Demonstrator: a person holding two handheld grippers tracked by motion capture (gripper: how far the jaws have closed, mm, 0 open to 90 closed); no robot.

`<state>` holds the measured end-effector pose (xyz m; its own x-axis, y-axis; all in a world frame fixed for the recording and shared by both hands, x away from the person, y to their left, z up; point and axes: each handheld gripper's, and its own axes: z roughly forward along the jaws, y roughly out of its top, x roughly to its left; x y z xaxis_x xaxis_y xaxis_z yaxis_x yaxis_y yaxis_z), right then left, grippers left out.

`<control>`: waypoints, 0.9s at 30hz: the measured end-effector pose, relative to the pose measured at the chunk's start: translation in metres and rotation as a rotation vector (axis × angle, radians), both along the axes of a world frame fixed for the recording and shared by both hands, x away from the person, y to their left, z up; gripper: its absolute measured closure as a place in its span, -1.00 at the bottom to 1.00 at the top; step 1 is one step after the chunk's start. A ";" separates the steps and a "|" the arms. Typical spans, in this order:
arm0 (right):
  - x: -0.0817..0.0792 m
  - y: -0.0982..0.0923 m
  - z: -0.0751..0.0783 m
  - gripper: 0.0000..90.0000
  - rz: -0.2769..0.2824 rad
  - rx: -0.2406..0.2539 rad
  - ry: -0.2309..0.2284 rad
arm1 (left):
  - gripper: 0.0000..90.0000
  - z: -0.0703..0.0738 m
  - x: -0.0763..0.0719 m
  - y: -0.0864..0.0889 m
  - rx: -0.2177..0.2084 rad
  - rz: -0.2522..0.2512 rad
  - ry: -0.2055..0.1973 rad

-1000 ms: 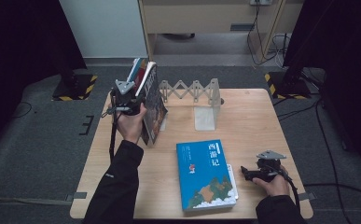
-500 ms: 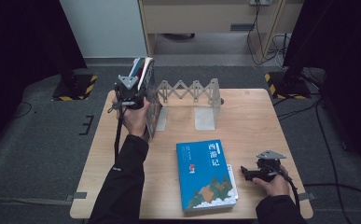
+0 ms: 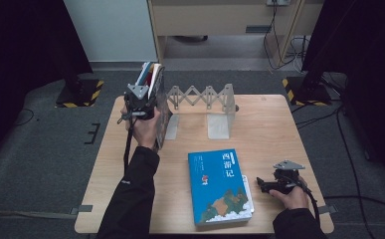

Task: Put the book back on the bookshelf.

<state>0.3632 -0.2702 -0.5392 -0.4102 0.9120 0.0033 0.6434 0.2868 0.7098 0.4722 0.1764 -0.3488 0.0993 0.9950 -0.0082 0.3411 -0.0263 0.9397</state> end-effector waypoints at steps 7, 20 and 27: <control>0.000 0.000 0.000 -0.94 -0.001 0.001 0.002 | 0.77 -0.003 -0.007 0.004 0.007 -0.008 0.000; 0.000 0.000 0.000 -0.94 -0.002 0.003 0.003 | 0.59 0.008 -0.026 -0.001 0.038 -0.033 -0.036; 0.000 0.000 0.000 -0.94 -0.002 0.003 0.003 | 0.46 0.021 -0.043 0.003 0.010 -0.066 -0.056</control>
